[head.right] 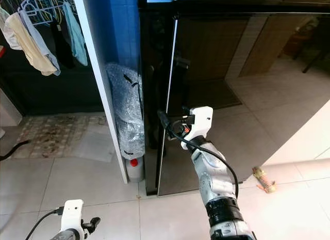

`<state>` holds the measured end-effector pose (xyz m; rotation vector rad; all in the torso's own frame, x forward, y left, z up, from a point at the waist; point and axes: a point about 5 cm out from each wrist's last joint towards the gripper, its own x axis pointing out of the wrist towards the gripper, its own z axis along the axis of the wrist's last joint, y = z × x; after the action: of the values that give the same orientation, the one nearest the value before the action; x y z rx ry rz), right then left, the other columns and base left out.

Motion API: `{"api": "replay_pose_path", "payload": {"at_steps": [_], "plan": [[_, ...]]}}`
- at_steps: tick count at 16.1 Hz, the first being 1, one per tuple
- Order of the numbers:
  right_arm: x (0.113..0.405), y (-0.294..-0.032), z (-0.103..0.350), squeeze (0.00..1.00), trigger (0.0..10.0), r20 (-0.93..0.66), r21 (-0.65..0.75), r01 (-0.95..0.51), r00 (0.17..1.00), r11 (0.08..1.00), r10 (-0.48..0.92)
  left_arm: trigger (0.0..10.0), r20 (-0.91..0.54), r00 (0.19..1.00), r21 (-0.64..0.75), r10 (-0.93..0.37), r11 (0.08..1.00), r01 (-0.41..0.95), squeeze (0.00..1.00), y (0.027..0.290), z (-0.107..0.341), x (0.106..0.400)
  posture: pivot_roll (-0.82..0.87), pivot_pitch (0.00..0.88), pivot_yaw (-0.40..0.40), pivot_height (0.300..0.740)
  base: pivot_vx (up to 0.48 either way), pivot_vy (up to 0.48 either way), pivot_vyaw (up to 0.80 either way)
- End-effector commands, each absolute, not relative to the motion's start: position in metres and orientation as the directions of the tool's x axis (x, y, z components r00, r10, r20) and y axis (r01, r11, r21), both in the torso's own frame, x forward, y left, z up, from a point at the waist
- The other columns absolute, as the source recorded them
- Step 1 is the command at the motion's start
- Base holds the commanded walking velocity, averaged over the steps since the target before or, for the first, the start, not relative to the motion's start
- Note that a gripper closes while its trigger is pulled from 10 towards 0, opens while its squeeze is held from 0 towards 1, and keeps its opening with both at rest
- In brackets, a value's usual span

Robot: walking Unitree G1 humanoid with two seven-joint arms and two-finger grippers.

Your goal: Restocking fridge

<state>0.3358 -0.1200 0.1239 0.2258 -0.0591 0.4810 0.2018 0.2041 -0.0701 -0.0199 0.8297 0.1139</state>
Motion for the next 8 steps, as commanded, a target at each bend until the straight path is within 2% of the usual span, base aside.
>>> {"api": "replay_pose_path", "payload": {"at_steps": [1, 8], "plan": [[0.341, -0.117, 0.132, 0.00, 10.0, 0.127, 0.173, -0.478, 0.878, 0.861, 0.462, 10.0, -0.753, 0.651, 0.023, 0.096, 0.993, -0.120, 0.00, 0.202, -0.074, 0.196, -0.10, 0.083, -0.056, 0.722, 0.000, 0.000, 0.00], [0.356, -0.105, 0.151, 0.00, 10.0, 0.173, 0.139, -0.507, 0.858, 0.850, 0.484, 10.0, -0.754, 0.650, 0.021, 0.097, 0.992, -0.123, 0.00, 0.201, -0.074, 0.196, -0.10, 0.090, -0.060, 0.722, 0.000, 0.000, 0.00]]}}
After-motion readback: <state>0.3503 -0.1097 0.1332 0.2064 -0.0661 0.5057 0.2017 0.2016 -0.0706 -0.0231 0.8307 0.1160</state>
